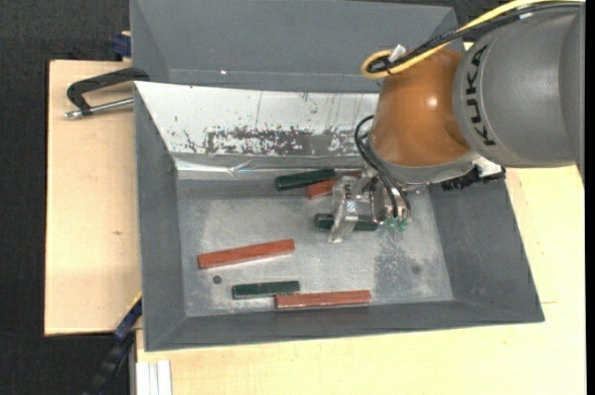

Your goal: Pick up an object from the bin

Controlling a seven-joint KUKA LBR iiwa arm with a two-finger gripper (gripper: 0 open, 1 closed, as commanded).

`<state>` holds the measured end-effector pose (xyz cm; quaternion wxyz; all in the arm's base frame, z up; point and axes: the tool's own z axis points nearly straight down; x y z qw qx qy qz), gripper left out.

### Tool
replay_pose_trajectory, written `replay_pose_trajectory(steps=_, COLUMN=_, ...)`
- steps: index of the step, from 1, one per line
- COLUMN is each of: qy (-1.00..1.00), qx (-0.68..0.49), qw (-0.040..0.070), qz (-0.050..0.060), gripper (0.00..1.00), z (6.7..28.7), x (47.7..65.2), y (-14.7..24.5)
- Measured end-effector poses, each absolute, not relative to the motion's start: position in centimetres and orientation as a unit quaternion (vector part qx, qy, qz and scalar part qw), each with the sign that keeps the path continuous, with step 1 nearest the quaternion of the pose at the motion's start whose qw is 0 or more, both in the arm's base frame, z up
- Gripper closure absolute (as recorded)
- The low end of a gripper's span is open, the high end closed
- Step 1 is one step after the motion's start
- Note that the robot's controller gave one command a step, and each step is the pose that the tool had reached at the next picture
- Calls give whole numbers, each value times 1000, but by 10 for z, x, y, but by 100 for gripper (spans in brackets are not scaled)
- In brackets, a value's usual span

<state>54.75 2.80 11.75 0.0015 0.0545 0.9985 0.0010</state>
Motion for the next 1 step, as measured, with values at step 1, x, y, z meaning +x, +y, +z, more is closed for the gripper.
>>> replay_pose_trajectory(steps=1, qy=999, qx=54, qw=4, qz=1, gripper=100, z=131, x=549, y=28)
